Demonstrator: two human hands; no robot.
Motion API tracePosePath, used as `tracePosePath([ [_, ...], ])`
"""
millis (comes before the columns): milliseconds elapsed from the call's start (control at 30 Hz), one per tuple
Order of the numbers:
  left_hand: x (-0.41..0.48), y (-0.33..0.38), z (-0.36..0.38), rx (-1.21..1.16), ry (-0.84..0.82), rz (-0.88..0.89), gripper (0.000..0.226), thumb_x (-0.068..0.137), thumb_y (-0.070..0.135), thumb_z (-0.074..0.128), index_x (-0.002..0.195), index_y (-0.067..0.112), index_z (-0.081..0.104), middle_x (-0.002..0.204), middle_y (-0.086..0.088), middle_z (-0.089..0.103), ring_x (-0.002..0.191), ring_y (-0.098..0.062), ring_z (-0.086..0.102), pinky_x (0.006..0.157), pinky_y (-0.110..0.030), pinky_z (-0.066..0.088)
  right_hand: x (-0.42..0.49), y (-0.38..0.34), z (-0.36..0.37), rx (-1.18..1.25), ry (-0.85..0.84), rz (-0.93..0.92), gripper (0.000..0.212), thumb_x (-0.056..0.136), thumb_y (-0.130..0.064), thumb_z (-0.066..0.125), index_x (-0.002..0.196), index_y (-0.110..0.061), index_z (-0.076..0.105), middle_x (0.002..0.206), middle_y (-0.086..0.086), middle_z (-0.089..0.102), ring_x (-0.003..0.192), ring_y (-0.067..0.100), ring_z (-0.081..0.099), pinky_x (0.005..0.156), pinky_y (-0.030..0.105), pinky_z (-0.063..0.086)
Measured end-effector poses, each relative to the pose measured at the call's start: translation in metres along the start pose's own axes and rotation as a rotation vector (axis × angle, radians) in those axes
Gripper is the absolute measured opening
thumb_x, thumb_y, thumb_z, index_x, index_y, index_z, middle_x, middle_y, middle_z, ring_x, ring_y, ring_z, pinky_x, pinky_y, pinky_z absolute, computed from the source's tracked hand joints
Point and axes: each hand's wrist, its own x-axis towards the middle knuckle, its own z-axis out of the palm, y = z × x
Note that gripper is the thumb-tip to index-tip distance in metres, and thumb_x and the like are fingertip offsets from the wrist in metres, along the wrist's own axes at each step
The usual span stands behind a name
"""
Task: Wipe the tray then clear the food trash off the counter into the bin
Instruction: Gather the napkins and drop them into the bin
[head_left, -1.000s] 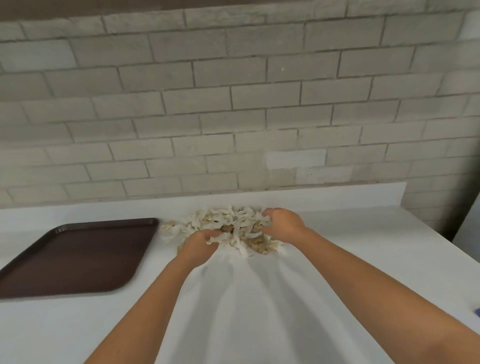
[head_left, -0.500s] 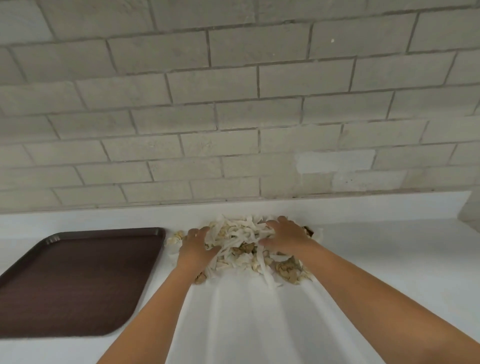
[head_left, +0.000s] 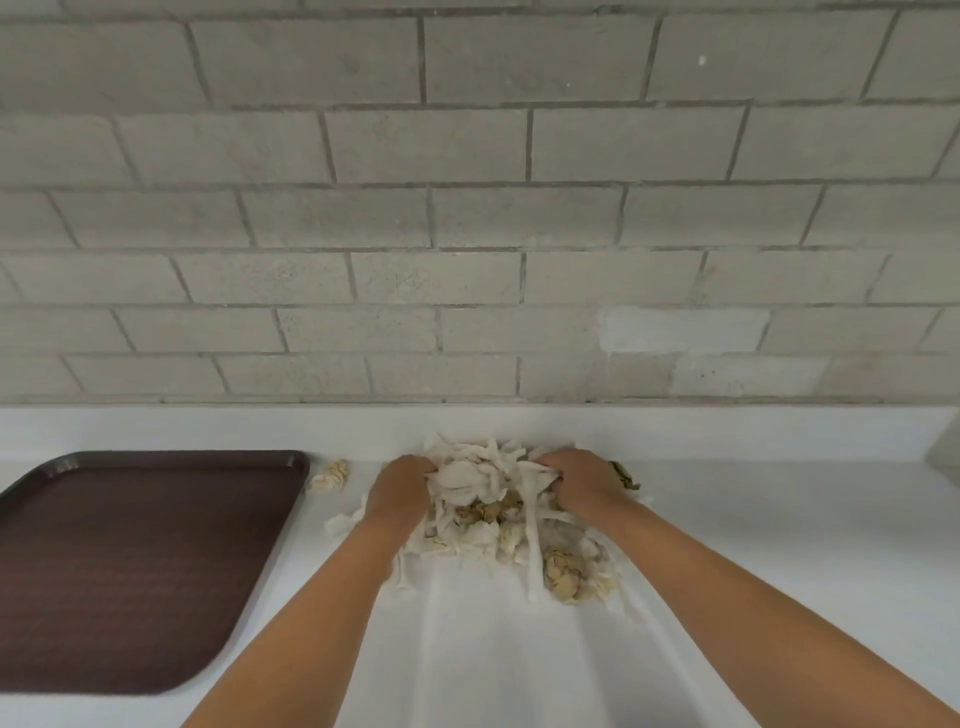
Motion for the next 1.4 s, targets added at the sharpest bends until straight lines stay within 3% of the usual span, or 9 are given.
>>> tracePosePath([
  [100, -0.002, 0.008, -0.016, -0.154, 0.085, 0.047, 0.037, 0.091, -0.003, 0.038, 0.111, 0.01, 0.066, 0.12, -0.006, 0.06, 0.106, -0.022, 0.058, 0.084, -0.019, 0.042, 0.0, 0.002, -0.006, 0.107, 0.073, -0.006, 0.043, 0.089, -0.005, 0.047, 0.124, -0.027, 0.062, 0.123, -0.006, 0.061, 0.108, 0.016, 0.058, 0.079, 0.023, 0.044],
  [267, -0.008, 0.028, -0.041, -0.365, 0.204, 0.016, 0.029, 0.086, -0.001, 0.04, 0.089, 0.012, 0.065, 0.087, 0.002, 0.061, 0.057, -0.006, 0.05, 0.044, -0.008, 0.037, -0.005, -0.003, -0.02, 0.349, 0.171, -0.037, 0.042, 0.089, -0.005, 0.05, 0.128, -0.018, 0.059, 0.132, -0.003, 0.057, 0.119, 0.017, 0.054, 0.102, 0.028, 0.041],
  [533, -0.012, 0.048, -0.052, -0.657, 0.213, -0.005, 0.037, 0.08, -0.009, 0.032, 0.079, 0.011, 0.063, 0.065, -0.007, 0.056, 0.049, -0.018, 0.045, 0.04, -0.018, 0.035, -0.019, -0.023, -0.054, 0.856, 0.287, -0.005, 0.035, 0.09, -0.002, 0.048, 0.105, -0.027, 0.067, 0.086, -0.003, 0.068, 0.077, 0.013, 0.062, 0.07, 0.023, 0.049],
  [767, -0.017, 0.055, -0.048, -0.89, 0.122, -0.12, 0.024, 0.088, 0.012, 0.041, 0.066, 0.011, 0.051, 0.065, -0.005, 0.052, 0.067, -0.024, 0.049, 0.062, -0.034, 0.038, -0.024, -0.027, -0.08, 0.972, 0.229, 0.057, 0.011, 0.094, -0.024, 0.057, 0.093, -0.018, 0.066, 0.085, 0.001, 0.068, 0.078, 0.015, 0.064, 0.063, 0.014, 0.05],
  [900, -0.028, 0.064, -0.039, -0.733, 0.052, -0.085, 0.026, 0.088, 0.035, 0.06, 0.079, 0.012, 0.051, 0.067, 0.001, 0.046, 0.062, -0.015, 0.045, 0.057, -0.026, 0.035, -0.03, -0.021, -0.088, 1.107, 0.229, 0.045, 0.012, 0.095, -0.023, 0.054, 0.097, -0.019, 0.066, 0.094, 0.005, 0.069, 0.085, 0.018, 0.065, 0.074, 0.025, 0.052],
  [1000, -0.034, 0.072, -0.026, -0.651, 0.014, -0.07, 0.006, 0.086, 0.014, 0.058, 0.088, 0.014, 0.052, 0.074, 0.0, 0.05, 0.057, -0.012, 0.044, 0.048, -0.02, 0.036, -0.034, -0.019, -0.097, 1.25, 0.293, 0.088, 0.013, 0.095, -0.015, 0.054, 0.093, -0.017, 0.066, 0.087, 0.006, 0.067, 0.082, 0.023, 0.064, 0.077, 0.034, 0.052],
  [1100, -0.037, 0.079, -0.008, -0.613, -0.057, -0.046, 0.026, 0.089, 0.003, 0.04, 0.096, 0.021, 0.057, 0.102, -0.005, 0.059, 0.067, -0.012, 0.051, 0.046, -0.018, 0.04, -0.043, -0.016, -0.106, 1.262, 0.35, 0.098, 0.023, 0.092, -0.002, 0.05, 0.103, -0.014, 0.066, 0.088, 0.008, 0.066, 0.084, 0.026, 0.062, 0.083, 0.041, 0.051],
  [1267, -0.048, 0.089, 0.018, -0.252, -0.181, 0.251, 0.029, 0.094, 0.028, 0.053, 0.122, 0.026, 0.059, 0.12, -0.003, 0.047, 0.105, -0.017, 0.055, 0.082, -0.018, 0.04, -0.07, -0.007, -0.12, 1.313, 0.439, 0.133, 0.028, 0.097, -0.002, 0.04, 0.103, -0.018, 0.062, 0.093, 0.004, 0.066, 0.082, 0.02, 0.063, 0.074, 0.029, 0.053],
  [1400, -0.057, 0.09, 0.029, 0.145, -0.383, 0.336, 0.07, 0.072, 0.049, 0.073, 0.134, 0.029, 0.047, 0.131, -0.002, 0.037, 0.115, -0.022, 0.05, 0.091, -0.032, 0.047, -0.094, 0.017, -0.107, 1.293, 0.452, 0.181, 0.028, 0.097, -0.002, 0.038, 0.102, -0.021, 0.059, 0.085, -0.003, 0.064, 0.072, 0.013, 0.063, 0.063, 0.026, 0.05],
])
